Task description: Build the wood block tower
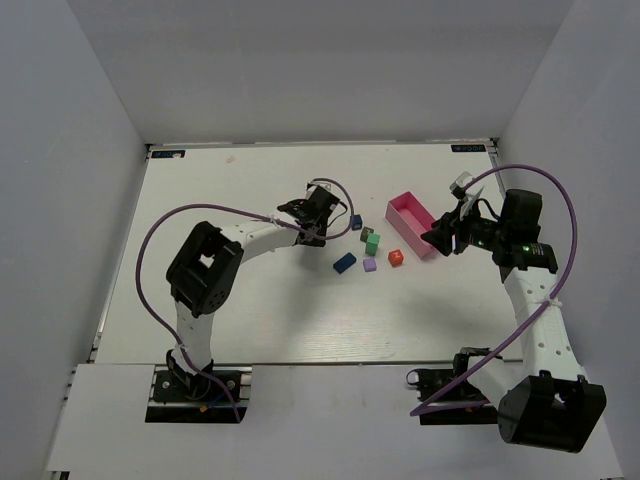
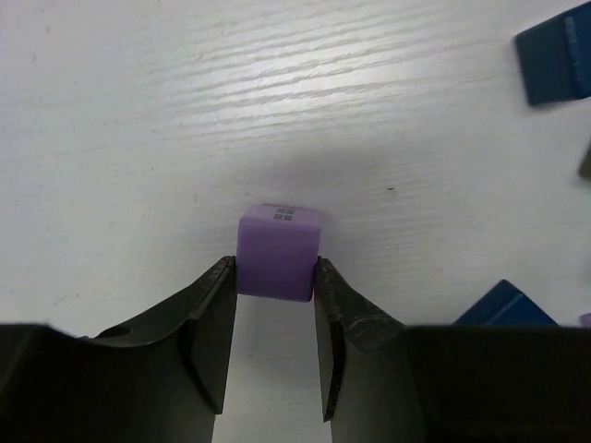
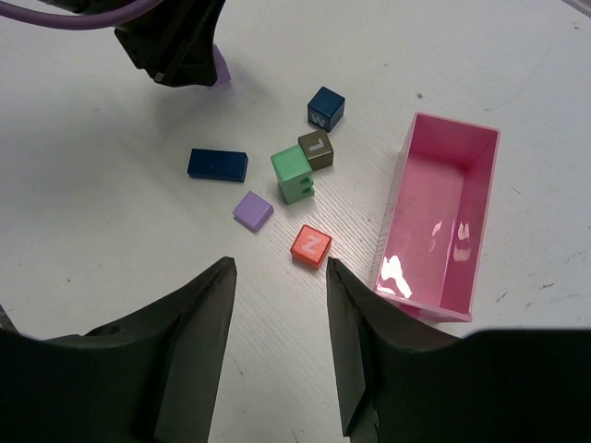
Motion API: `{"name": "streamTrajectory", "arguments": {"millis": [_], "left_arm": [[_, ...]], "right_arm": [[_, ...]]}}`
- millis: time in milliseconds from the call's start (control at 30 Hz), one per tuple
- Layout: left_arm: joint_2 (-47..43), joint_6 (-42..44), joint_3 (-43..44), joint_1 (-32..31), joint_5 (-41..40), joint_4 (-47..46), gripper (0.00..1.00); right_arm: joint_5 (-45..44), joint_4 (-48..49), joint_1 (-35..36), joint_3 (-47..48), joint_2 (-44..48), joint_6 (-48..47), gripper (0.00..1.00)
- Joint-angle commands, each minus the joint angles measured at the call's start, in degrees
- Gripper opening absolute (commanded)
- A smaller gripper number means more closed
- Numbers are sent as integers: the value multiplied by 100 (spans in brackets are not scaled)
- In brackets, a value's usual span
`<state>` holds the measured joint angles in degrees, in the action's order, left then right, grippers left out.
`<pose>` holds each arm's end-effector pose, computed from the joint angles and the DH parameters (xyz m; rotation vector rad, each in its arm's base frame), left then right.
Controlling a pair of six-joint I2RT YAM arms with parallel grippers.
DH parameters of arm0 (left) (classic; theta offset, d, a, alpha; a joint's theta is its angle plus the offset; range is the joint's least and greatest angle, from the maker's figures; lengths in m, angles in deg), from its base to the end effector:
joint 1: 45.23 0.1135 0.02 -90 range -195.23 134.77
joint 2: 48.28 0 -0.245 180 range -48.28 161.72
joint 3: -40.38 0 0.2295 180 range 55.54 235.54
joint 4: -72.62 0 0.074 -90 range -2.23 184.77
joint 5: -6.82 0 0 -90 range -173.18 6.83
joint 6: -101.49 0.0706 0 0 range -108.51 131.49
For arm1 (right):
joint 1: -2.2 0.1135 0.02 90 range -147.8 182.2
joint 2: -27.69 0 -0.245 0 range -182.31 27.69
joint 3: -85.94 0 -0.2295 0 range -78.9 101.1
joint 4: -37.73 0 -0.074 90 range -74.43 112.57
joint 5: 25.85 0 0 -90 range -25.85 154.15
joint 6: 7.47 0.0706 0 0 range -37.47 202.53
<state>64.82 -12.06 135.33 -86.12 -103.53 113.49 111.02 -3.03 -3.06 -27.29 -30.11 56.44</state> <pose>0.3233 -0.2475 0.1472 0.2541 2.4916 0.0102 0.2239 0.0311 0.2922 -0.8024 1.8037 0.5123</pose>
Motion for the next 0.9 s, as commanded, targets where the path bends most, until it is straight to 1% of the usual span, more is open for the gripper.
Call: {"name": "streamTrajectory", "arguments": {"millis": [0,200,233,300,333,367,600,767,867], "left_arm": [[-359,-334,-95,37,-144,13,0],[-359,-387,-218,89,-144,-92,0],[-359,-387,-218,89,-144,-93,3],[-359,-457,-218,89,-196,-93,3],[-298,-457,-218,89,-196,-93,4],[-228,-597,-157,89,-249,3,4],[-60,-879,-52,89,-407,126,4],[-8,-941,-51,89,-407,127,8],[-7,-941,-51,89,-407,127,13]], "right_arm": [[112,-14,-37,-46,85,-2,50],[120,3,-46,-46,102,7,50],[120,-6,-28,-46,85,-2,50],[129,-14,-46,-37,76,-2,50],[120,-15,-37,-37,76,-2,50],[120,3,-46,-46,67,-10,50],[129,-6,-46,-46,76,-2,50],[129,3,-37,-55,85,-10,50],[138,-6,-46,-46,85,-10,50]]}}
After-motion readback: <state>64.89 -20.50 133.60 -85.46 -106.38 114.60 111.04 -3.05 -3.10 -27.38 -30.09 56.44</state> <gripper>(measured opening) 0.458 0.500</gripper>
